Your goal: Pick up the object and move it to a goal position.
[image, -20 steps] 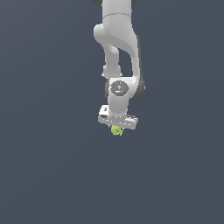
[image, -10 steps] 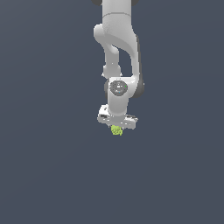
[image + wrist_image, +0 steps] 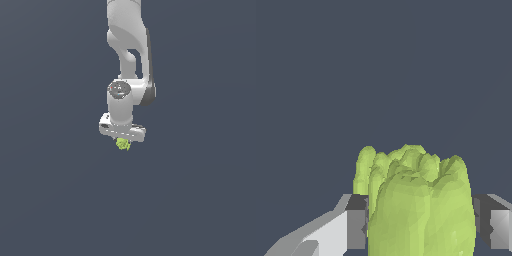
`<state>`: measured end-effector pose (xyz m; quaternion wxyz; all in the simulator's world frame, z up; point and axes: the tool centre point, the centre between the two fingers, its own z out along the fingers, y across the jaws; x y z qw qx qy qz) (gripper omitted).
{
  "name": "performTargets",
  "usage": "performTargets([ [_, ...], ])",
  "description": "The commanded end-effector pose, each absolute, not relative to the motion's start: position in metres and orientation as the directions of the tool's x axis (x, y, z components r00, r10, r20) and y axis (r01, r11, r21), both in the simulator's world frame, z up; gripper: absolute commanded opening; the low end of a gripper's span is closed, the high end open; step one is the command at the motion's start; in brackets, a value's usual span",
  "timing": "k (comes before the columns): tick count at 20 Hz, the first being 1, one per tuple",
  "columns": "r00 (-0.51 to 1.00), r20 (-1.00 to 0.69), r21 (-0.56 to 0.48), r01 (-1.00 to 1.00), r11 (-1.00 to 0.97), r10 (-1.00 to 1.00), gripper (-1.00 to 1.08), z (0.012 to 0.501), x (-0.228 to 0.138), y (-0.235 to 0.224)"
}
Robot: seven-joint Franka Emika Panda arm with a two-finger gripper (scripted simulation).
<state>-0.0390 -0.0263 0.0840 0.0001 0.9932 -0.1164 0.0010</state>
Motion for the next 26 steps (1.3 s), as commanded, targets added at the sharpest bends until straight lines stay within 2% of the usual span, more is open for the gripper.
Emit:
performTargets([
  [1,0.973,0.003,0.0,-0.232,-0.973,-0.232,-1.0,0.1,-0.042,-0.049],
  [16,0.973,0.001,-0.002,-0.23,-0.973,-0.23,-1.0,0.205,-0.058,-0.196],
  [26,0.973,0.0,0.0,-0.229,-0.973,-0.229,-1.0,0.228,-0.059,-0.23],
])
